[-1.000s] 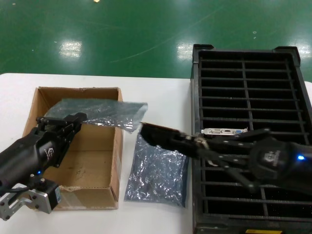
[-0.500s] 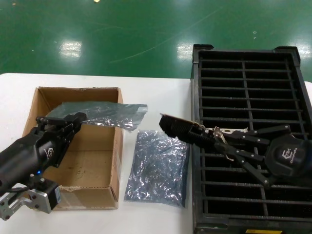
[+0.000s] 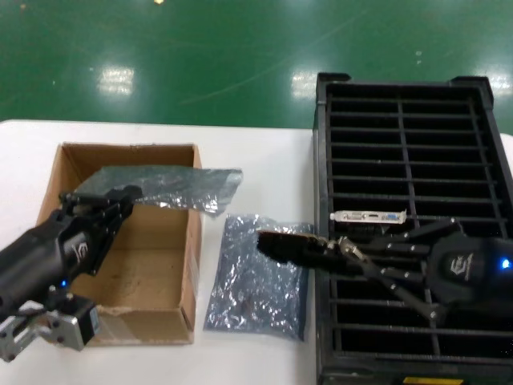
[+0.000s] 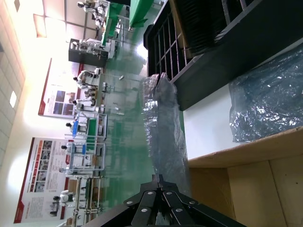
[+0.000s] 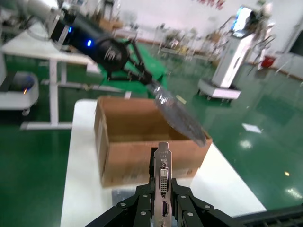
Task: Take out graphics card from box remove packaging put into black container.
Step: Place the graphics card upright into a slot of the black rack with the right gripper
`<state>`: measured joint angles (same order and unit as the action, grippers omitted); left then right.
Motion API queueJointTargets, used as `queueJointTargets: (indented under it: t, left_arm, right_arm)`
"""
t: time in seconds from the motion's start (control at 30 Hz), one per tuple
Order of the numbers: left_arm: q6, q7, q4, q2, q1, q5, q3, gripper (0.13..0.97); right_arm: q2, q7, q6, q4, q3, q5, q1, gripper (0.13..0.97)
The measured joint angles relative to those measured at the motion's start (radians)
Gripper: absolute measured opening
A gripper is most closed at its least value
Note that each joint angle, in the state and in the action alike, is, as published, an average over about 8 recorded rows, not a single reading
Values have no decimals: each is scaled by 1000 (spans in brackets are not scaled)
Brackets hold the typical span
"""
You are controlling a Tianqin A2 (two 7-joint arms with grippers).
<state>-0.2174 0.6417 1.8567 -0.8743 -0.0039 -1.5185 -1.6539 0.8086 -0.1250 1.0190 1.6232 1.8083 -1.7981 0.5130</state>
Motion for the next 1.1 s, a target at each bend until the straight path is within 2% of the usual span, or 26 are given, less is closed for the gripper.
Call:
queueJointTargets:
  t: [0.4,0.7,1.1]
  left_arm:
    - [0,0,0,0,0,0,0,140]
    - [0,0,0,0,0,0,0,140]
    - [0,0,0,0,0,0,0,140]
  right_arm:
    - [50,-134,194,-76,95,86,274,186]
    - [26,-240,358,-205,198,193,486,186]
    - [-77,-215,419,-395,306,359,670,186]
